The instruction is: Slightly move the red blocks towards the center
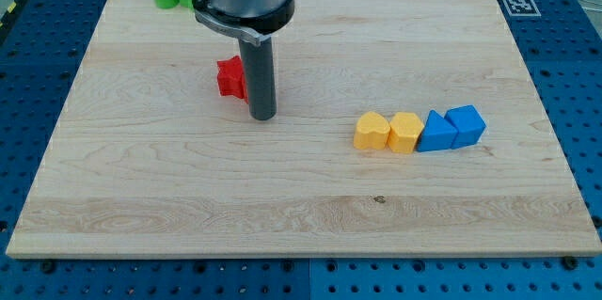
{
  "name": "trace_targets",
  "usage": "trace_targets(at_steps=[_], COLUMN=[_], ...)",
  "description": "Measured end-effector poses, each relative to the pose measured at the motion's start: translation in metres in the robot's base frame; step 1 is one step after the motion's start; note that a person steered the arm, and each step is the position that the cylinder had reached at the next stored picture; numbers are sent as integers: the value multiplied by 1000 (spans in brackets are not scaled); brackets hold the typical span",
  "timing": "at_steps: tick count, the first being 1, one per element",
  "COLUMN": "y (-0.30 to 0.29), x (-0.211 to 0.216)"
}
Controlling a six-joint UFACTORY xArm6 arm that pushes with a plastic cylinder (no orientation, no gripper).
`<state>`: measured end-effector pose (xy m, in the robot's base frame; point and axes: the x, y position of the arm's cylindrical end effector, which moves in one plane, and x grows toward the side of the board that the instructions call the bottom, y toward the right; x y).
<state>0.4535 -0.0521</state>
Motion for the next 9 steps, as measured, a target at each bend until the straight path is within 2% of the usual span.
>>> trace_targets(at_steps=[6,9], y=[-3,-23], x=[-9,-7])
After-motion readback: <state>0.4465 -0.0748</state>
